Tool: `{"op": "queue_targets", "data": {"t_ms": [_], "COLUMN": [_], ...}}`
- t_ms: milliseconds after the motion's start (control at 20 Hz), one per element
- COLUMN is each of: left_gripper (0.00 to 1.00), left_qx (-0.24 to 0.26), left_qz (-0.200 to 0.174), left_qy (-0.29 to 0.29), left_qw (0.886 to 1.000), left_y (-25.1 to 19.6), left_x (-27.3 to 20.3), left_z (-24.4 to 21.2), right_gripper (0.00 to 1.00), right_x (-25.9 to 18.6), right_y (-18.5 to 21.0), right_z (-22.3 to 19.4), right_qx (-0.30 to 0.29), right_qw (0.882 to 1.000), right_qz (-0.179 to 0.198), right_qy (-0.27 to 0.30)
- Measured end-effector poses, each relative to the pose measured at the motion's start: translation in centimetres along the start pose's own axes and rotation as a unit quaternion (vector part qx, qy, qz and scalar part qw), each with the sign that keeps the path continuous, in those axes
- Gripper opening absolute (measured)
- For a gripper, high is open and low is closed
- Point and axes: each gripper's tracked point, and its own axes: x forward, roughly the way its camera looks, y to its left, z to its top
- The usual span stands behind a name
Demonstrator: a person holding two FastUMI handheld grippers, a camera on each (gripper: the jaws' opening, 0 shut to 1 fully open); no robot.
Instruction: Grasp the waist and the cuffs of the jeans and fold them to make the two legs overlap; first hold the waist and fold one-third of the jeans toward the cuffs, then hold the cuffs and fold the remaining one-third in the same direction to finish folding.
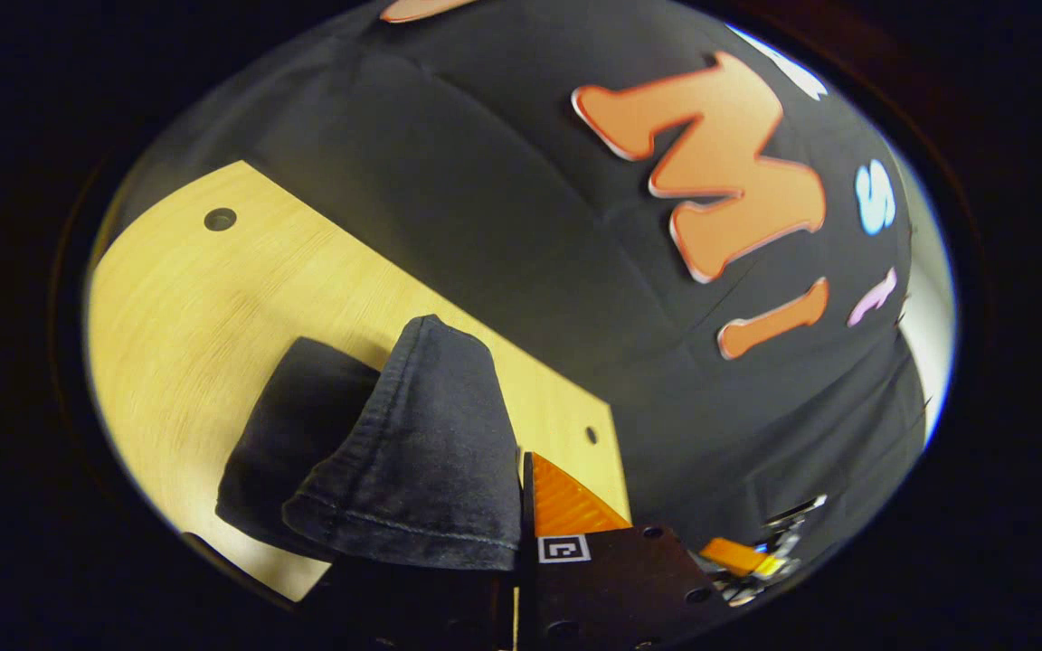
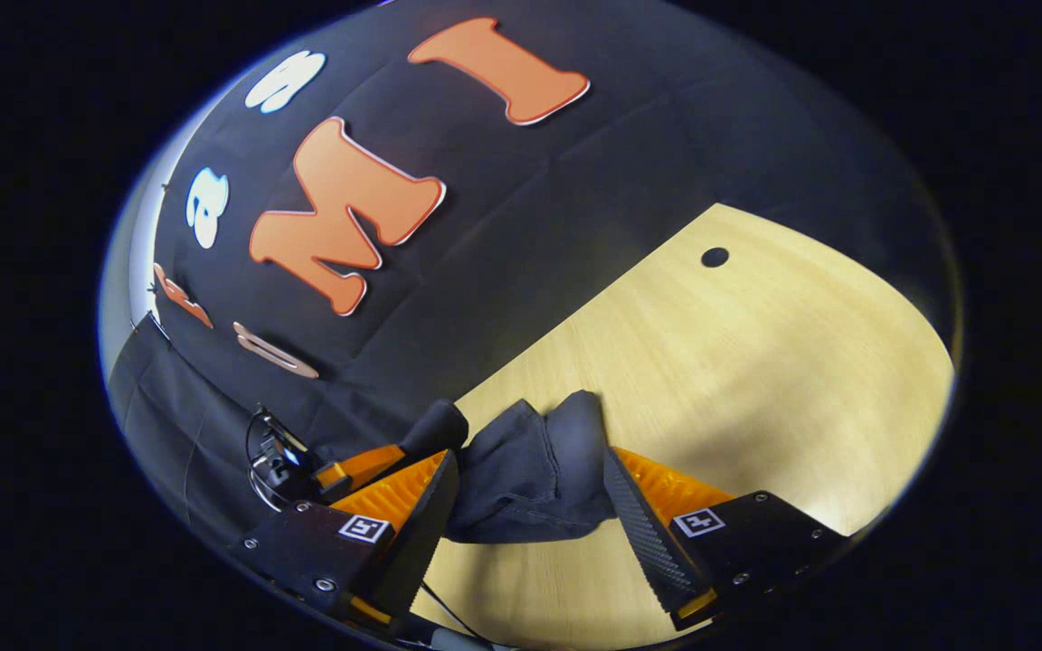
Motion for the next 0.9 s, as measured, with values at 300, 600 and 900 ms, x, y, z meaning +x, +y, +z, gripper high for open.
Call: {"op": "queue_targets", "data": {"t_ms": [300,600,900], "left_gripper": [0.0,0.31,0.98], "left_qx": [0.138,0.137,0.177], "left_qz": [0.142,0.171,0.13], "left_qy": [0.017,0.04,0.078], "left_qw": [0.98,0.975,0.972], "left_y": [1.1,-0.1,-5.8], "left_x": [3.3,4.7,6.0], "left_z": [-4.6,-7.9,-12.4], "right_gripper": [0.98,0.98,0.98], "right_x": [-2.0,-2.7,-3.1], "right_y": [-3.9,-5.4,-5.3], "right_z": [1.1,1.2,1.8], "right_qx": [0.012,0.011,0.017], "right_qw": [1.0,1.0,1.0], "right_qz": [-0.008,-0.002,0.011], "right_qy": [0.0,0.017,0.021]}}
